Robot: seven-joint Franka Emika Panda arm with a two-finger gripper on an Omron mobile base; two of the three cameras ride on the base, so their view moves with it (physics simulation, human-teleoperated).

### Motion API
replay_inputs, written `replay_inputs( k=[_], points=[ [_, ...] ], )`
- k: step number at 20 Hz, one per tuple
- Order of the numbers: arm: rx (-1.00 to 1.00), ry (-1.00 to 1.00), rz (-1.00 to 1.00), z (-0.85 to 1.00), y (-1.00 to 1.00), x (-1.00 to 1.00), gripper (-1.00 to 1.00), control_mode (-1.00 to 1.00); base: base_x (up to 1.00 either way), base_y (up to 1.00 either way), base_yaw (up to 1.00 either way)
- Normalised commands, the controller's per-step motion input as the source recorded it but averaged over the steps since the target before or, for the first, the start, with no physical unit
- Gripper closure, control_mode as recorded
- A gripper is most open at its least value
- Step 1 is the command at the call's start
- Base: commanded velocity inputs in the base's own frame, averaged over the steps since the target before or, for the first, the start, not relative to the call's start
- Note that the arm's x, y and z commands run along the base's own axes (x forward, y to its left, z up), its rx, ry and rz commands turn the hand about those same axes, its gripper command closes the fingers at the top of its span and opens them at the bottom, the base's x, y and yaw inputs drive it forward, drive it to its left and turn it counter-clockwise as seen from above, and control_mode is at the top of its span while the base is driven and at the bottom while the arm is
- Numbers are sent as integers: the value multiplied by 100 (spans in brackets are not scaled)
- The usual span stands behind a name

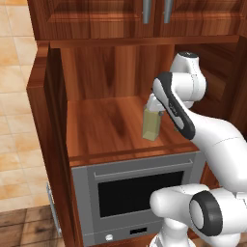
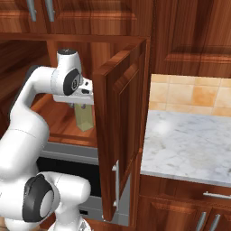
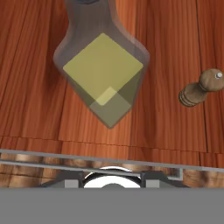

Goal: Retrieve the bottle and the shaker from the cabinet and place them next to the mixing bowl on the counter. Then add garlic from the fridge to the mixing bowl.

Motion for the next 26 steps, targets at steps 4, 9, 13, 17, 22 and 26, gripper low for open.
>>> replay_inputs(
  k=[4,9,13,17,22,26],
  points=[
    [0,0,0,0,0,-9,-100,-100,0,0,0],
    [0,2,0,0,10,3,-100,-100,0,0,0],
    [0,0,0,0,8,21,-100,-100,0,0,0],
    [0,-4,0,3,6,2,-100,-100,0,0,0],
    [4,-29,0,0,0,0,-100,-100,0,0,0],
    [4,-32,0,0,0,0,-100,-100,0,0,0]
  ],
)
